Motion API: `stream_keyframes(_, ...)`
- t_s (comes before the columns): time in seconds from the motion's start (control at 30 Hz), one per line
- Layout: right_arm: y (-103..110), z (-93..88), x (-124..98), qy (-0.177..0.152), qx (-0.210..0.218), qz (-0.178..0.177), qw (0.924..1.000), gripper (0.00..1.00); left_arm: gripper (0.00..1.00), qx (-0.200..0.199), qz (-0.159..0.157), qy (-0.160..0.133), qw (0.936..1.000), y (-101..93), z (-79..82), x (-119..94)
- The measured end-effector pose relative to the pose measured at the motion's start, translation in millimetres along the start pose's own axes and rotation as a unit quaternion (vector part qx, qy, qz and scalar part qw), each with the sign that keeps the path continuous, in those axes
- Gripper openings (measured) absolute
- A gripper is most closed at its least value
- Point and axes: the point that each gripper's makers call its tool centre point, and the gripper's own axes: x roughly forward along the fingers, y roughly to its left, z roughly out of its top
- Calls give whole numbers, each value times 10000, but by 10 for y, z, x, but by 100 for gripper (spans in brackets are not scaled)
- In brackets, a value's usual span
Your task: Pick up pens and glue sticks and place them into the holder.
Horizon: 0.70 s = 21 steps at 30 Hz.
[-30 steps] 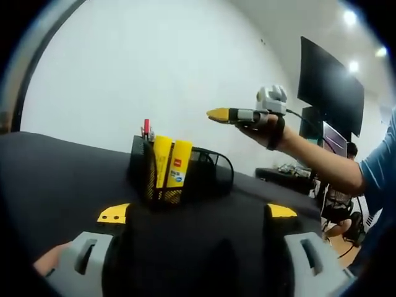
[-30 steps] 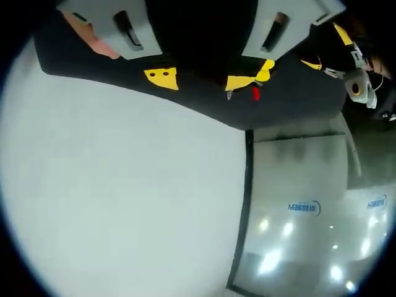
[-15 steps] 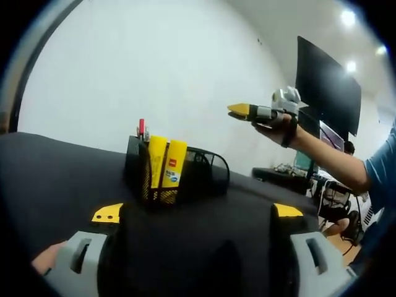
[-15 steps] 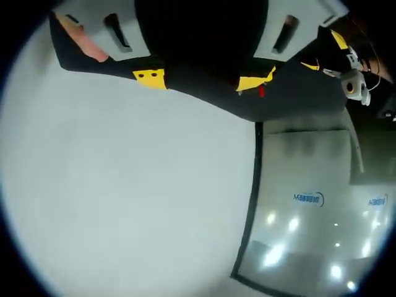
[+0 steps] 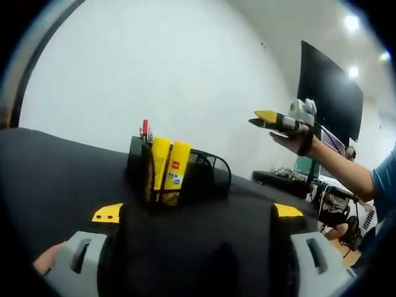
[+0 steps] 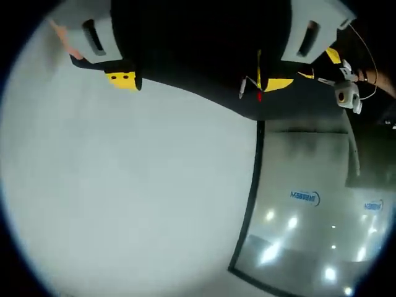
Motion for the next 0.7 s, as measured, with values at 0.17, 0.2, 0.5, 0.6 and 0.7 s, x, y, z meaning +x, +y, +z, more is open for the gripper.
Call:
stream_keyframes(0.17, -65, -63, -192, 85, -59, -51, 9999, 83, 96, 28, 49, -12, 10000, 9, 4, -1)
stream_keyframes(0.2, -92, -77, -253, 77, -37, -93, 9999, 85, 96, 30, 35, -17, 10000, 2, 5, 0)
stream_keyframes(0.5, -257, -238, -596, -34, 132, -424, 9990, 93, 96, 189, 162, -245, 9994, 43, 85, -21)
stream_keyframes(0.6, -259, -295, -686, -75, 299, -452, 9985, 93, 96, 144, 172, -252, 9994, 56, 93, -22)
stream_keyframes(0.7, -239, -344, -768, -160, 353, -505, 9980, 93, 96, 239, 275, -208, 9991, 88, 80, -30)
